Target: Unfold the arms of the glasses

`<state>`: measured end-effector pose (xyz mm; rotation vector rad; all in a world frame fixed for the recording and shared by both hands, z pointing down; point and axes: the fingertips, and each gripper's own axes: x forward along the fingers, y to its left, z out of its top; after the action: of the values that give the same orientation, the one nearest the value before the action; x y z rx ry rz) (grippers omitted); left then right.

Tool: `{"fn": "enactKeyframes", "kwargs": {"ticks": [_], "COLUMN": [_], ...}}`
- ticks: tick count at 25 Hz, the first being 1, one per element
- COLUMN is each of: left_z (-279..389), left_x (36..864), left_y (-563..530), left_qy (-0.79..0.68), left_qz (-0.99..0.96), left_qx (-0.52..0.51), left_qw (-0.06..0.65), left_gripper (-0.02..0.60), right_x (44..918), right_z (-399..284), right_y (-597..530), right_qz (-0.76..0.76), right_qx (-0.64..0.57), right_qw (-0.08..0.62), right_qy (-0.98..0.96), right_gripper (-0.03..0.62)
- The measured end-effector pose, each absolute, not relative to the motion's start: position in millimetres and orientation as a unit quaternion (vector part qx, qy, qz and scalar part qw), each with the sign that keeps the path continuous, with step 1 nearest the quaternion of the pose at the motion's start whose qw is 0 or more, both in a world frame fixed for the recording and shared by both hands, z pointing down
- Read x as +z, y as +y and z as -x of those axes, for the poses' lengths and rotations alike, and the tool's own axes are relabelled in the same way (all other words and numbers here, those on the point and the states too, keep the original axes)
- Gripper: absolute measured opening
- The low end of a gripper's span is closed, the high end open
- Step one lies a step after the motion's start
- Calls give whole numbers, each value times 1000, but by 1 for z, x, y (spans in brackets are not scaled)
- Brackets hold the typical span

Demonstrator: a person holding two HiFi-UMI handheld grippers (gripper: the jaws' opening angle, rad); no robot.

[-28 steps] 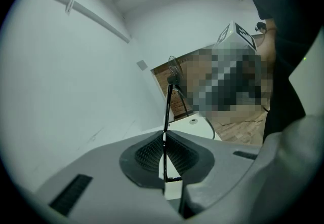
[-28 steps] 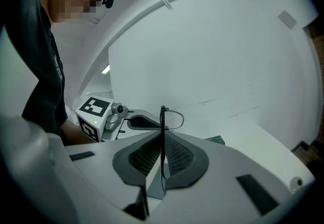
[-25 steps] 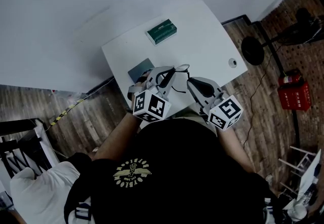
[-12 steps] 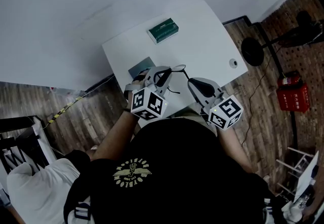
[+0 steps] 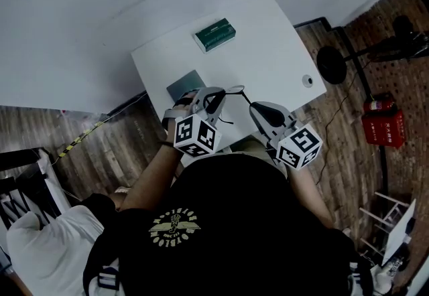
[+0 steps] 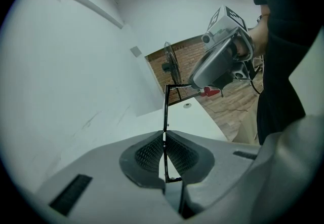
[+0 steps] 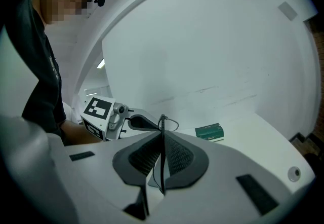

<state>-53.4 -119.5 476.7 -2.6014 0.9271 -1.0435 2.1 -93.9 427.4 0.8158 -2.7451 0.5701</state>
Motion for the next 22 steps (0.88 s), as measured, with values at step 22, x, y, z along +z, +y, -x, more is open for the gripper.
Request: {"fn": "enactKeyframes", "kwargs": {"ticks": [22], "left_z": [86], "left_x": [412], "left_y": [-198], "left_qy": [616], "left_qz": [777], "left_qx": [-110], "left_qw": [-68], "left_gripper": [20], "right_x": [358], "right_z": [-96], "right_y": [-221], "right_qz": [-256], "right_qx": [59], "right_qw": [33], "right_qy": [-964], "right_gripper": [16]}}
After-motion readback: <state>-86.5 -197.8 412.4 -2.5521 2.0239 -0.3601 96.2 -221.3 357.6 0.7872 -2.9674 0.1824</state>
